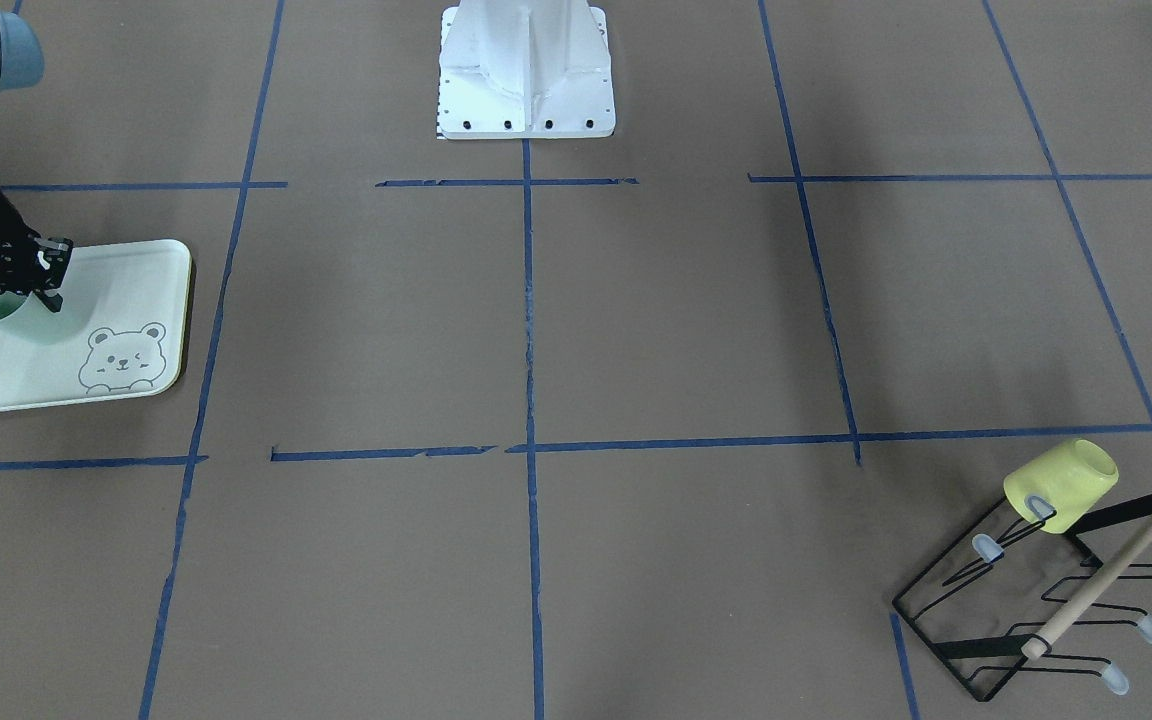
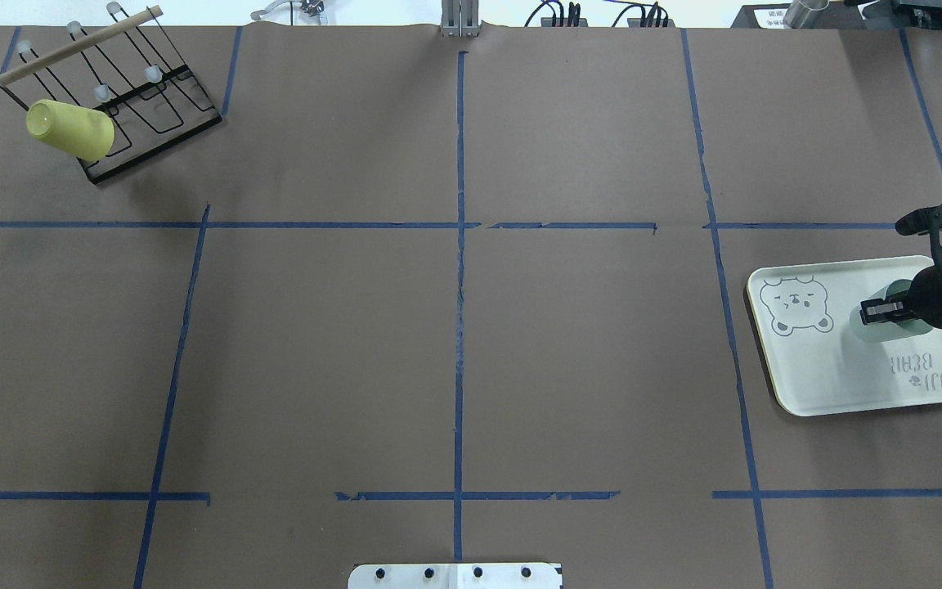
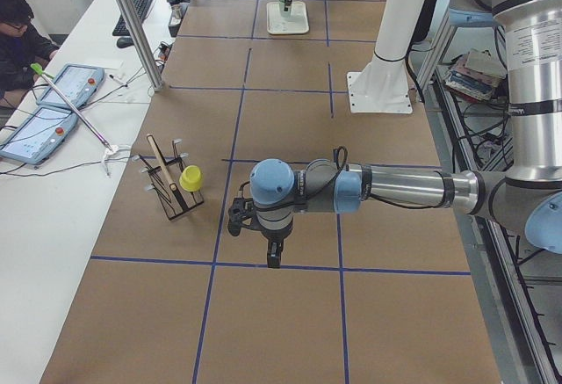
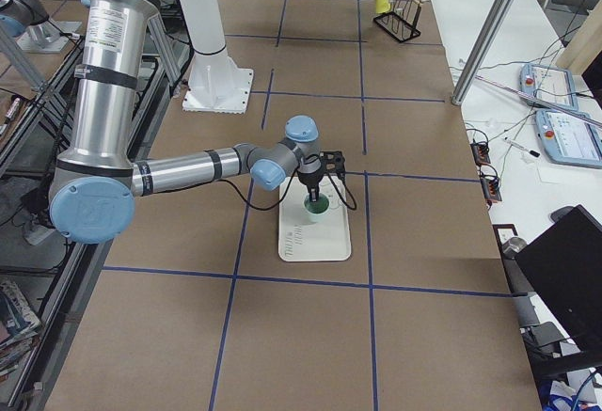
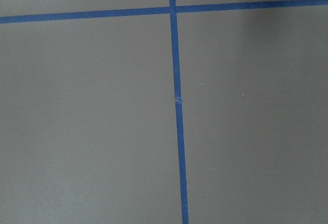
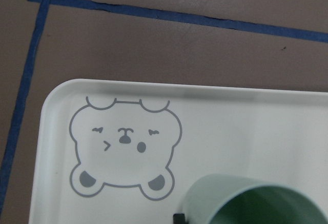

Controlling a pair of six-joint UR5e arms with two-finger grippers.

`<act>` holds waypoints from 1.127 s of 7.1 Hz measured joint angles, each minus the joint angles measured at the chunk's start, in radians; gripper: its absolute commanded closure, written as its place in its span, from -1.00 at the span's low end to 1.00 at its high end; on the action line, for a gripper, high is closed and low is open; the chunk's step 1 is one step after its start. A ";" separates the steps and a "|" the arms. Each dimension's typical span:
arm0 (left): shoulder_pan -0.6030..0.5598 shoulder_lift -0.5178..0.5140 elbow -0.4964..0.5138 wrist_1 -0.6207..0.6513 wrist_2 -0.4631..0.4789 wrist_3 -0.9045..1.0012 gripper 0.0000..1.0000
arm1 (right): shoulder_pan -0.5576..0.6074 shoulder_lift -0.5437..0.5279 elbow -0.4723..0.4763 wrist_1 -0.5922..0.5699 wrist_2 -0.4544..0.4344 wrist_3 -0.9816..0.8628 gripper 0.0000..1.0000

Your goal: Left arm grabs green cup and hands to right arm on tray

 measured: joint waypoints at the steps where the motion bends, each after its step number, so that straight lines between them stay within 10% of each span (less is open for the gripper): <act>1: 0.000 0.000 0.000 0.000 0.000 0.000 -1.00 | -0.001 0.000 0.000 0.000 0.000 -0.001 -1.00; 4: 0.000 -0.002 -0.001 0.000 0.000 0.002 -1.00 | 0.057 0.003 0.031 -0.035 0.070 -0.040 -1.00; 8: 0.000 0.003 -0.004 -0.023 0.001 0.010 -1.00 | 0.429 -0.001 0.066 -0.339 0.277 -0.582 -1.00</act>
